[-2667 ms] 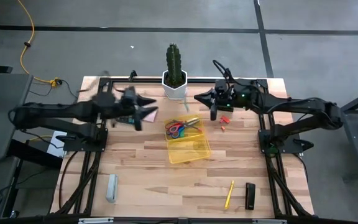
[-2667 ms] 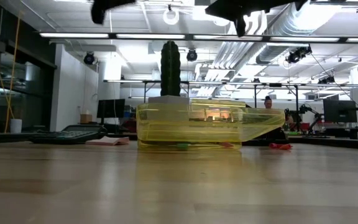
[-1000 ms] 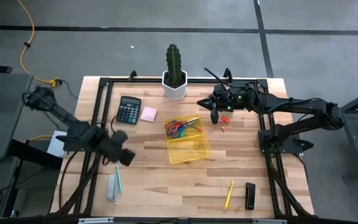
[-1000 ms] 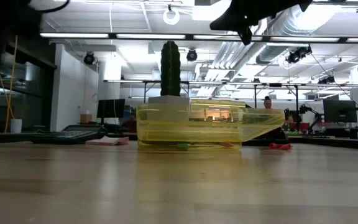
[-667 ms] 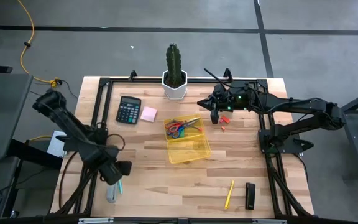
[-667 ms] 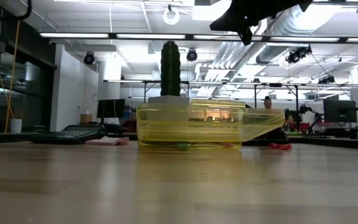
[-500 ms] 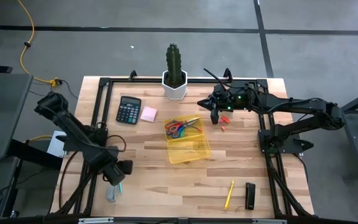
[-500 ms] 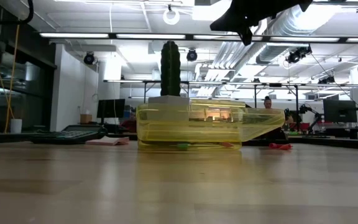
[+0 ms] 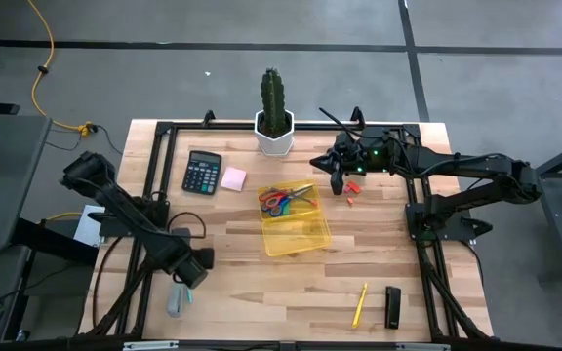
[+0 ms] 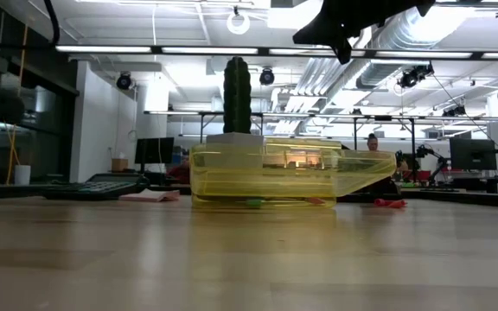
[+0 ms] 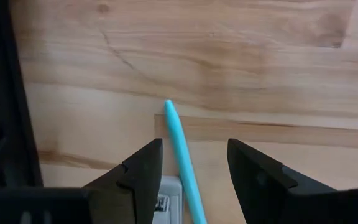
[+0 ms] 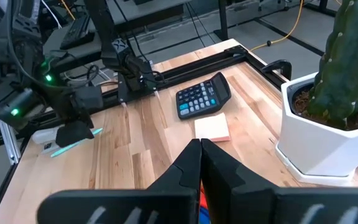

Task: Pack school essentials
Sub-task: Put the blue pen into the yellow supply box

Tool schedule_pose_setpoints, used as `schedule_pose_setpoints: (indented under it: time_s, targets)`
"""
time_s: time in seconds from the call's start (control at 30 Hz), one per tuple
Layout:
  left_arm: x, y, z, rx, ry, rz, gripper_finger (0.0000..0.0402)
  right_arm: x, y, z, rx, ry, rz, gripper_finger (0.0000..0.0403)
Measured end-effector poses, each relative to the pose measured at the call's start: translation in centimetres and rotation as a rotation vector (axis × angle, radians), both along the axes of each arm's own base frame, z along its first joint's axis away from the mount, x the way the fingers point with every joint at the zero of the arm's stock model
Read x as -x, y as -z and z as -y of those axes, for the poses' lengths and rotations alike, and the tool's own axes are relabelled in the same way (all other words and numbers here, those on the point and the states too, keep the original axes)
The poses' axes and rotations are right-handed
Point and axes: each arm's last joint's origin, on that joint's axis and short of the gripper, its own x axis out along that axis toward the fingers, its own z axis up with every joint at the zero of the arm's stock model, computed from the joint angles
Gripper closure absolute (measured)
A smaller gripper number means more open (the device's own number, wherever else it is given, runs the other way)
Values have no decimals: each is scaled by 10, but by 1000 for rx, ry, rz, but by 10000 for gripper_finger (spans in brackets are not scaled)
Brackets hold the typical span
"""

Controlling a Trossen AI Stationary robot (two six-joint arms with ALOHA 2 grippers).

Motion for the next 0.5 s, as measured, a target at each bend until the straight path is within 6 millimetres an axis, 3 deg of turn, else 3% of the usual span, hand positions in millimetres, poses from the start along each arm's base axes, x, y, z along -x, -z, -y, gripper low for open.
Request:
schedule_pose_setpoints:
  time_s: [0.33,0.5]
  targets:
    - [-5,17,4,20,-15,-30,233,0,0,0,2,-1,-1,403]
    - [-2,23,2,42,-14,8,269,0,0,0,-2,0,-1,403]
